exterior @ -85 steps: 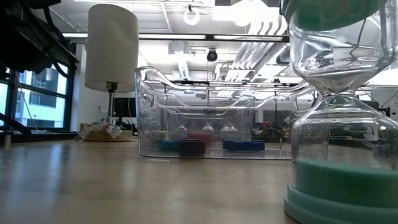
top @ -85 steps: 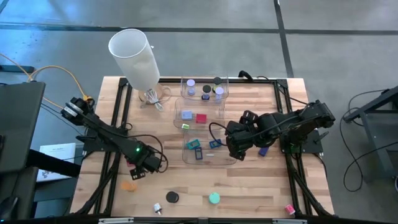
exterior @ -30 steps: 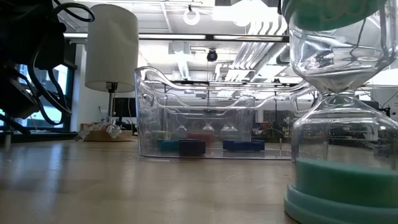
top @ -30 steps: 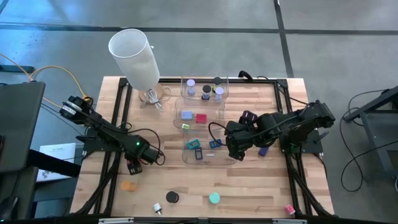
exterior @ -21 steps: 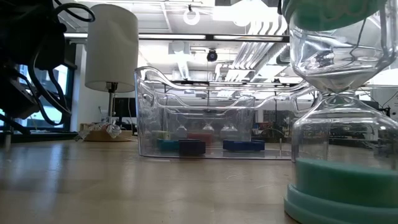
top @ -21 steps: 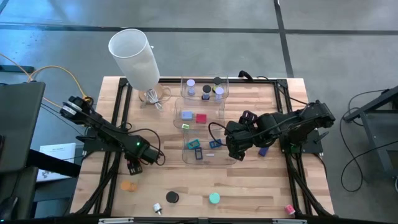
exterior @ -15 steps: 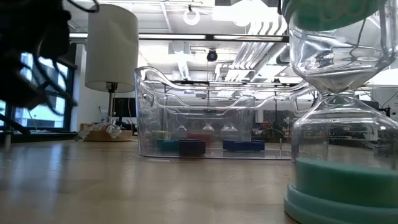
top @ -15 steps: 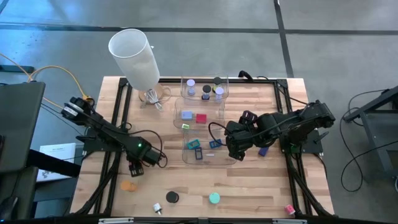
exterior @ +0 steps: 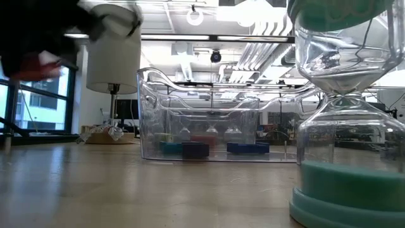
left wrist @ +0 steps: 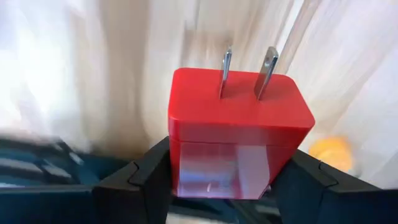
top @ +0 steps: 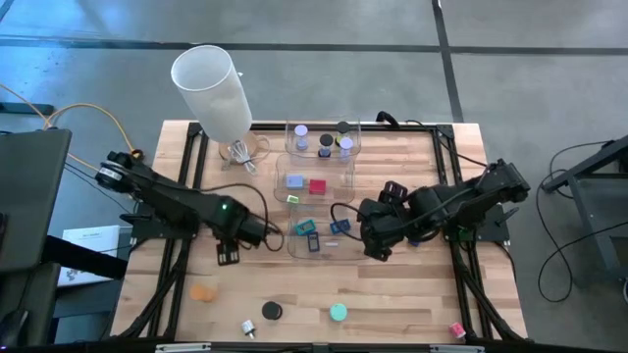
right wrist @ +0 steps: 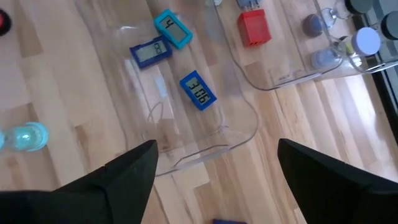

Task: Pick & Place Office items
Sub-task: Put the red charger adapter into the middle transparent bin

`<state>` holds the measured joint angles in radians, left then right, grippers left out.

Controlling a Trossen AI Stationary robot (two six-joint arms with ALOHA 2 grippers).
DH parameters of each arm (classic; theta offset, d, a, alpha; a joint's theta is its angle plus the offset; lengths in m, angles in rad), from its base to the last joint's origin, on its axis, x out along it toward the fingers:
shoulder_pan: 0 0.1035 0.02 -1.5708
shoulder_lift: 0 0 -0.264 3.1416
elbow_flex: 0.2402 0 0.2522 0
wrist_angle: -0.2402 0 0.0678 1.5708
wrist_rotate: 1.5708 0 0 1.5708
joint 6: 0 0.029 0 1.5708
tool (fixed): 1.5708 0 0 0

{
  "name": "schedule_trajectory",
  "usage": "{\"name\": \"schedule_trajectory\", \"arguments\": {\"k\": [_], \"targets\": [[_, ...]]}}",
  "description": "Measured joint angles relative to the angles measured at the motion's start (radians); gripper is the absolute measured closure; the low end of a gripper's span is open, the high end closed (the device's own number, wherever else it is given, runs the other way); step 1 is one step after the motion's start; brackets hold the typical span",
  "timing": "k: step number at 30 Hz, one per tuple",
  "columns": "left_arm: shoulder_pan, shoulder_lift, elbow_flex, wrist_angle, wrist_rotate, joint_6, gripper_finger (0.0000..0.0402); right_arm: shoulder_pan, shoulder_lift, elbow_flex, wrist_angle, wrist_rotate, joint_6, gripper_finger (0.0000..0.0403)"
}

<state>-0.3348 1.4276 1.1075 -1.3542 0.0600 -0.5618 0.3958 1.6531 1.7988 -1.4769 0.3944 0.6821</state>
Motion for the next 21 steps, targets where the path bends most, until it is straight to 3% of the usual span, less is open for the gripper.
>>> {"name": "schedule_trajectory", "arguments": {"k": [8,14,18,21], "targets": [[0.092,0.006,0.224,-0.021,-0.147,0.192,0.0198,0.113,0.0,0.0,-0.001,0.055,0.08,0.0081],[0.201,0.067,0.32,0.014,-0.17,0.351,0.0198,0.225,0.0,0.0,-0.005,0.12,0.162,0.0081],[0.252,0.117,0.356,0.12,-0.157,0.468,0.0198,0.304,0.0,0.0,-0.01,0.209,0.214,0.0081],[0.28,0.126,0.358,0.36,0.003,0.586,0.0198,0.36,0.0,0.0,-0.025,0.298,0.246,0.0081]]}}
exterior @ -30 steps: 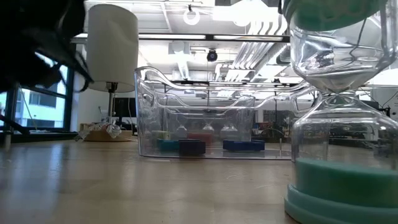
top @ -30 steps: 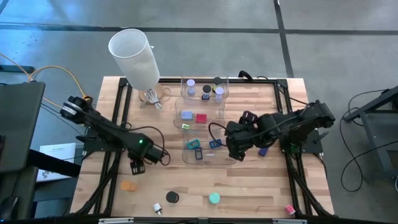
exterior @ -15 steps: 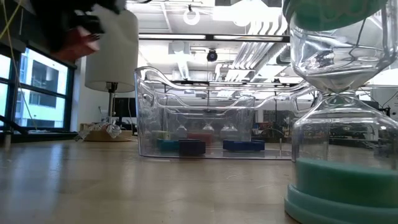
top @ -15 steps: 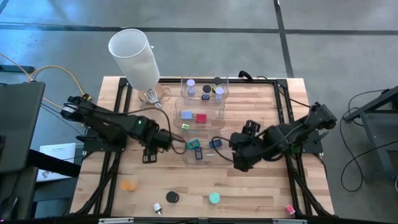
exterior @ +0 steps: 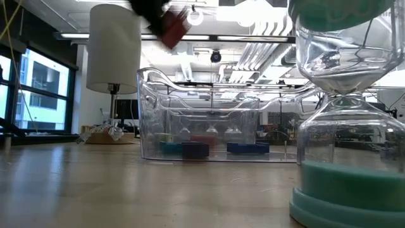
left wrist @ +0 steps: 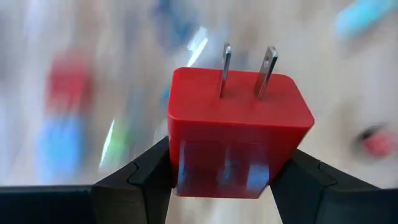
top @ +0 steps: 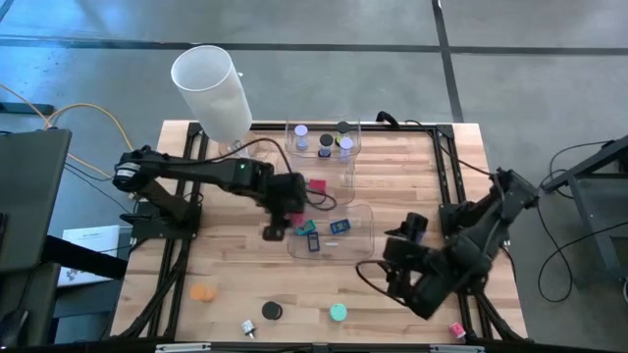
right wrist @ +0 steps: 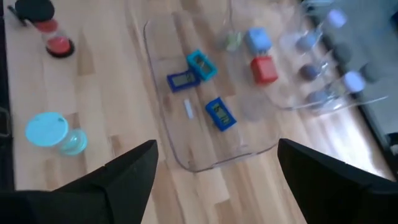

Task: Pick & Place Office items
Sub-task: Put the red charger adapter into the middle transparent bin

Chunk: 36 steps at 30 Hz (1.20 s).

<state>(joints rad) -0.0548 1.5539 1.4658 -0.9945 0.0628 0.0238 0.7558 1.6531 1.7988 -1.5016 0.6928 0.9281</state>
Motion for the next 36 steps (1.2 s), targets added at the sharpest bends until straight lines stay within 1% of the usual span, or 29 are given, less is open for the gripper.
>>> {"name": "schedule_trajectory", "arguments": {"k": [1,2,3,5,7,10,12,15,17,20,22,24,28,31,36], "targets": [[0.009,0.0,0.001,0.076,0.049,0.035,0.0198,0.018,0.0,0.0,-0.013,0.03,0.017,0.0081],[0.016,-0.001,0.004,0.129,0.062,0.054,0.0198,0.033,0.0,0.0,-0.027,0.055,0.035,0.0081],[0.025,-0.001,0.012,0.154,0.05,0.064,0.0198,0.047,0.0,0.0,-0.039,0.076,0.057,0.0081],[0.05,-0.001,0.026,0.175,0.008,0.082,0.0198,0.08,0.0,0.0,-0.059,0.106,0.107,0.0081],[0.085,-0.001,0.03,0.21,-0.004,0.106,0.0198,0.112,0.0,0.0,-0.067,0.127,0.145,0.0081],[0.147,0.007,0.032,0.26,-0.006,0.112,0.0198,0.152,0.0,0.0,-0.062,0.144,0.156,0.0081],[0.187,0.018,0.032,0.277,0.002,0.124,0.0198,0.172,0.0,0.0,-0.062,0.152,0.178,0.0081],[0.238,0.064,0.032,0.294,0.059,0.144,0.0198,0.19,0.0,0.0,-0.064,0.163,0.202,0.0081],[0.261,0.106,0.032,0.288,0.073,0.144,0.0198,0.199,0.0,0.0,-0.063,0.172,0.204,0.0081],[0.283,0.182,0.057,0.256,0.081,0.144,0.0198,0.2,0.0,0.0,-0.062,0.176,0.205,0.0081],[0.292,0.246,0.099,0.213,0.084,0.145,0.0198,0.2,0.0,0.0,-0.063,0.18,0.205,0.0081],[0.303,0.315,0.165,0.156,0.082,0.144,0.0198,0.2,0.0,0.0,-0.063,0.183,0.204,0.0081],[0.309,0.454,0.319,-0.024,0.08,0.154,0.0198,0.2,0.0,0.0,-0.063,0.191,0.203,0.0081],[0.307,0.527,0.396,-0.106,0.073,0.163,0.0198,0.2,0.001,-0.018,-0.062,0.191,0.204,0.0081],[0.317,0.571,0.413,-0.127,0.066,0.162,0.0198,0.2,0.002,-0.078,-0.063,0.174,0.228,0.0081]]}}
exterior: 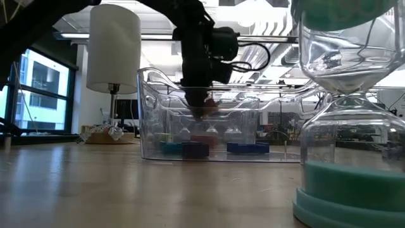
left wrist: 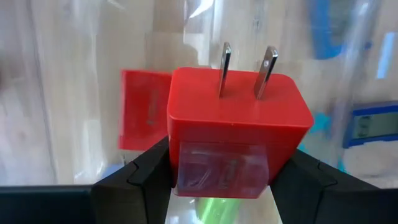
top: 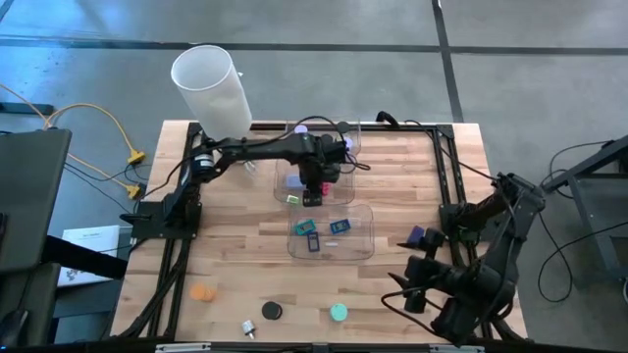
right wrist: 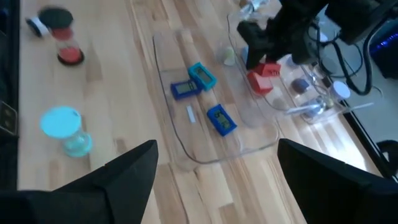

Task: Pick & Place Office items
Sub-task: Put the red charger adapter into the middle transparent bin

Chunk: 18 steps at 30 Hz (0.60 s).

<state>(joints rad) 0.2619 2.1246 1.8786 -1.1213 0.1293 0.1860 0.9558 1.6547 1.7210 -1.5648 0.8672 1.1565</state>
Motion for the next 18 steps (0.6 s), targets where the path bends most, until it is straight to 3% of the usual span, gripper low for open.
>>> {"name": "schedule_trajectory", "arguments": {"k": [18], "targets": [[-0.008,0.055,-0.003,-0.068,0.049,0.002,0.0186,0.0,0.0,-0.047,0.031,-0.009,0.003,0.0081]]}}
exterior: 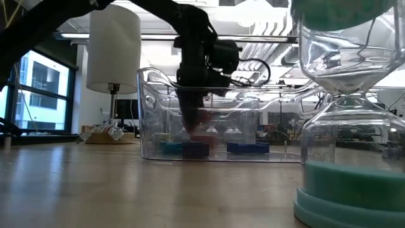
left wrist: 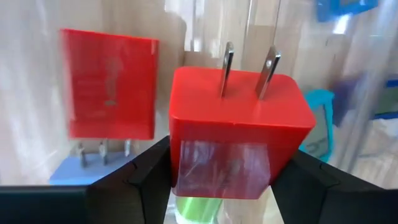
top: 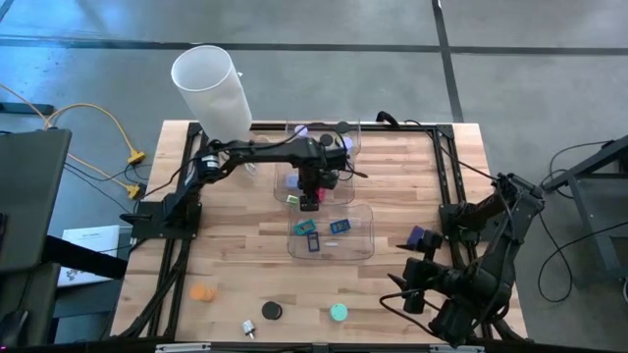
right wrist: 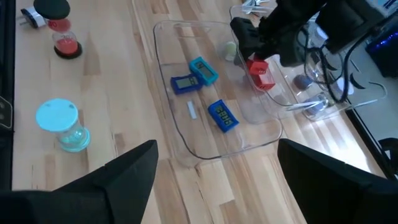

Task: Pick & Place Office items
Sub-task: Put the red charger adapter into the middle transparent bin, then put the small red charger adapter into the middle transparent bin

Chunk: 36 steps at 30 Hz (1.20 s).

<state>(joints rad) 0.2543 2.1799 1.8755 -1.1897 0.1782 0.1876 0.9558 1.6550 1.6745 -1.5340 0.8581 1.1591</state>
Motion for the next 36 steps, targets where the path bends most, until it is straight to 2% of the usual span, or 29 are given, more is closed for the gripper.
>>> {"name": "schedule_trajectory", "arguments": {"k": [4,13,18,27,29,32,36], "targets": [[0.007,0.024,0.0,-0.009,0.003,0.01,0.0165,0.0,0.0,0.0,0.005,0.002,-0.002,0.0081],[0.005,0.027,0.0,0.013,-0.002,-0.042,0.0159,0.0,0.0,0.0,0.005,0.003,-0.003,0.0081],[0.005,0.026,0.0,0.008,-0.081,-0.109,0.0157,0.0,0.0,0.0,0.005,0.003,-0.004,0.0081],[-0.003,-0.103,0.002,-0.007,-0.129,-0.141,0.0156,0.0,0.0,0.0,0.069,-0.003,-0.102,0.0081],[-0.014,-0.148,0.002,-0.001,-0.129,-0.164,0.0156,0.0,0.0,0.0,0.081,-0.043,-0.118,0.0081],[-0.041,-0.21,0.002,-0.003,-0.128,-0.197,0.0156,-0.009,0.0,0.0,0.075,-0.169,-0.102,0.0081],[-0.099,-0.283,0.002,-0.008,-0.128,-0.238,0.0156,-0.033,0.0,0.0,0.067,-0.356,0.026,0.0085]]}}
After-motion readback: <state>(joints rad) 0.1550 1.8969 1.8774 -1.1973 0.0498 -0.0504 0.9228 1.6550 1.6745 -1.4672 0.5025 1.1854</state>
